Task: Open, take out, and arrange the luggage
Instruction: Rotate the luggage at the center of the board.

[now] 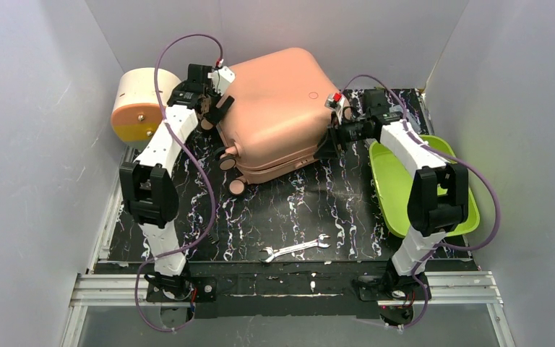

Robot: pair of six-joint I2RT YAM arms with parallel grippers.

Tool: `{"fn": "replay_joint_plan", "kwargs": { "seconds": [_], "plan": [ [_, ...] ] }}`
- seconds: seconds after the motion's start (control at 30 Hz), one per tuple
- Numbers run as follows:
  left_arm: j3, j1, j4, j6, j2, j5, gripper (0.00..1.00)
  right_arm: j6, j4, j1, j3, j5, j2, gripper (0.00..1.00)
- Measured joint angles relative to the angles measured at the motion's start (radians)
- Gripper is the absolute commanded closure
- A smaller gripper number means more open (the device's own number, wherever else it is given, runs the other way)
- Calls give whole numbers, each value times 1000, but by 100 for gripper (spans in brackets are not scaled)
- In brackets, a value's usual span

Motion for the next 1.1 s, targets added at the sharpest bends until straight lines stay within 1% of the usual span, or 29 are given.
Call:
{"fn": "replay_joint_plan", "kwargs": {
  "seconds": [0.07, 0.13, 0.23, 0.37, 0.53, 0.63, 0.77, 0.93, 1.0, 1.03, 1.1],
  "plan": [
    [-43, -6, -19, -18, -45, 42, 2, 36, -19, -5, -47, 31, 11, 29],
    [-82, -16, -39, -32, -94, 86, 2, 83, -4, -37, -80, 55, 11, 28],
    [-162, -33, -68, -56, -203, 189, 2, 168, 86, -100, -101, 79, -3, 27],
    [-275, -57, -97, -79, -377, 390, 2, 260, 206, -166, -116, 95, -53, 26],
    [-427, -73, -119, -74, -538, 589, 2, 323, 318, -184, -131, 127, -105, 27],
    [-509, -73, -130, -63, -560, 650, 2, 329, 357, -186, -187, 154, -137, 26],
    [-587, -72, -136, -42, -546, 674, 2, 315, 371, -186, -264, 196, -171, 24],
    [-610, -72, -131, -26, -515, 679, 3, 315, 410, -187, -293, 262, -183, 23],
    [-610, -72, -130, -21, -504, 679, 7, 340, 439, -193, -286, 271, -182, 23],
    [-610, -72, -131, -18, -500, 678, 13, 358, 451, -196, -275, 272, -177, 23],
    [-610, -72, -130, -13, -499, 679, 29, 397, 483, -203, -238, 270, -158, 23]
  ]
}}
